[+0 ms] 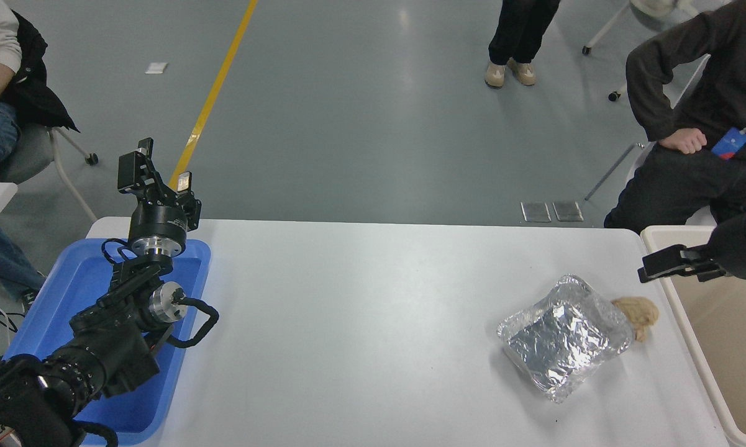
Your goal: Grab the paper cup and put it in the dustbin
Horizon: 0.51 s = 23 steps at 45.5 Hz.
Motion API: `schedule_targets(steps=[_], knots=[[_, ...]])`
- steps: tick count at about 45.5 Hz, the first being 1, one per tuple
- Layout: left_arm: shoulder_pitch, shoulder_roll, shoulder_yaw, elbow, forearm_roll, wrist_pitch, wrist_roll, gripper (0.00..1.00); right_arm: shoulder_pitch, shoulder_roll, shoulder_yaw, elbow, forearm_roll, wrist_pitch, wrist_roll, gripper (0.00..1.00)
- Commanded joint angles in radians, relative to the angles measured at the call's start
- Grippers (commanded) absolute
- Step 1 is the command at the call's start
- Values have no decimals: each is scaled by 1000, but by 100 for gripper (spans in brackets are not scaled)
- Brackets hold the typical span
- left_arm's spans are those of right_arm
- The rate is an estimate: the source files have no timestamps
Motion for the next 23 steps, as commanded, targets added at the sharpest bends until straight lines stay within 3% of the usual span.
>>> schedule_targets(steps=[1, 9, 23], knots=[[0, 0, 0, 0, 0, 0, 0, 100, 226, 177, -150, 82, 218, 83, 0, 100], [2, 1, 0, 0, 0, 0, 0, 100, 292, 298, -190, 82, 304, 94, -3, 100], [3, 1, 0, 0, 0, 0, 0, 100, 397, 364, -236, 102, 444, 158, -9, 100]])
